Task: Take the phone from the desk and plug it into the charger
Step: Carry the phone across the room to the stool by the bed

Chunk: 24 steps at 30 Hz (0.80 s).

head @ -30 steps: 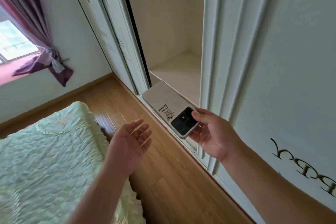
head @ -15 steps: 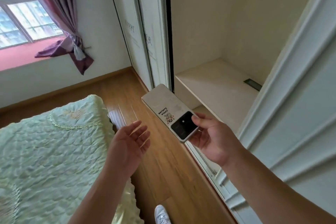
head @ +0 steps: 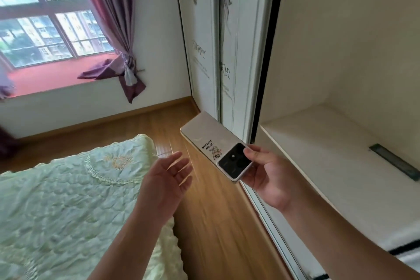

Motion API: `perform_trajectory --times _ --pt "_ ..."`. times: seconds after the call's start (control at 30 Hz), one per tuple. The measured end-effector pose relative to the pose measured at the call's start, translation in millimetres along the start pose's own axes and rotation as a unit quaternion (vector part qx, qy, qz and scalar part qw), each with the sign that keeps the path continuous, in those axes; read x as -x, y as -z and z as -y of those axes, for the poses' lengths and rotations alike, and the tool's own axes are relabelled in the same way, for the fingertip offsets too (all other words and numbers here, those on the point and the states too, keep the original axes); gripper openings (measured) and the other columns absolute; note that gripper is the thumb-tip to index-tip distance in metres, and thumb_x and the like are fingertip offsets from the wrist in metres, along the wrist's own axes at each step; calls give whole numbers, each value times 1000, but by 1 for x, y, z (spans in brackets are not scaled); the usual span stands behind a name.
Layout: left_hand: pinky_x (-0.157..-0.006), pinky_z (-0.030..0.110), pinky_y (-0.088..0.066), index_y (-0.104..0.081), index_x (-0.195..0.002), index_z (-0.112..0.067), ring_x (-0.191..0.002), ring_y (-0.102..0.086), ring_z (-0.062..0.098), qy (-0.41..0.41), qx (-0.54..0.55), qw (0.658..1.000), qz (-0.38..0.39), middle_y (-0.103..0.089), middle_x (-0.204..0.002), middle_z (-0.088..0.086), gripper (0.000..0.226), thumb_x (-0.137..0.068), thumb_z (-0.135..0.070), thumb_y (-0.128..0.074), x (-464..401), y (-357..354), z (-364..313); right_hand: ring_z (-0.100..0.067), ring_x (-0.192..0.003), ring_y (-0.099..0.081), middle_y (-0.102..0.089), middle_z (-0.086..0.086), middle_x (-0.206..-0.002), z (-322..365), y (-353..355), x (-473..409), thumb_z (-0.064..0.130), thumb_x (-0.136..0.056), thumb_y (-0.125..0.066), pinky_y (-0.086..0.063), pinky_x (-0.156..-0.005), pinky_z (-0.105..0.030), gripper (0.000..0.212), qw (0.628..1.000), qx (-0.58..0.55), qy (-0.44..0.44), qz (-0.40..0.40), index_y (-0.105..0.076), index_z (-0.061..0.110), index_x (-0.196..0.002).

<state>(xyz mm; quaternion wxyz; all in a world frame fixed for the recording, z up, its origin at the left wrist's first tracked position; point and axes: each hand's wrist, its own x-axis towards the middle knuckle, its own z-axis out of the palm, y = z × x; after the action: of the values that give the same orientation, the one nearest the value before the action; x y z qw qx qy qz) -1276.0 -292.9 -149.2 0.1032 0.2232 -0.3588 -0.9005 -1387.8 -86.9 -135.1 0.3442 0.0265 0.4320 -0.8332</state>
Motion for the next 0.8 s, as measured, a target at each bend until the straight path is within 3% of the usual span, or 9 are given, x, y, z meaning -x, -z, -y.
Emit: perform_trajectory --times 0.2,0.37,0.57,0.8 --pt "-74 36 -48 -66 -106 -7 -76 -66 22 -6 11 999 -36 -69 -90 10 33 -79 -23 -56 -54 25 -28 -33 -82 -75 -75 -22 -96 -3 -29 -77 6 -70 -70 -59 -58 -37 55 999 -1 -35 21 -57 -2 -123" --pt "-65 34 -53 -68 -101 -8 -73 -68 22 -26 14 998 -64 -71 -87 10 30 -80 -24 -54 -120 33 -56 -32 -79 -75 -75 -21 -93 -1 -45 -157 6 -68 -69 -59 -56 -37 52 997 0 -66 34 -59 -1 -119" --pt "-72 37 -46 -67 -103 -9 -78 -64 24 -51 -2 994 -99 -69 -90 10 29 -87 -24 -48 -225 30 -96 -35 -85 -73 -74 -22 -96 24 -67 -277 4 -68 -67 -59 -58 -38 44 993 3 -107 47 -61 2 -111" --pt "-69 35 -50 -73 -93 -12 -74 -68 21 -68 -12 990 -125 -72 -87 9 28 -73 -26 -58 -336 3 -146 -41 -96 -71 -73 -26 -102 80 -96 -400 2 -74 -66 -59 -63 -42 36 988 12 -133 79 -61 1 -109"
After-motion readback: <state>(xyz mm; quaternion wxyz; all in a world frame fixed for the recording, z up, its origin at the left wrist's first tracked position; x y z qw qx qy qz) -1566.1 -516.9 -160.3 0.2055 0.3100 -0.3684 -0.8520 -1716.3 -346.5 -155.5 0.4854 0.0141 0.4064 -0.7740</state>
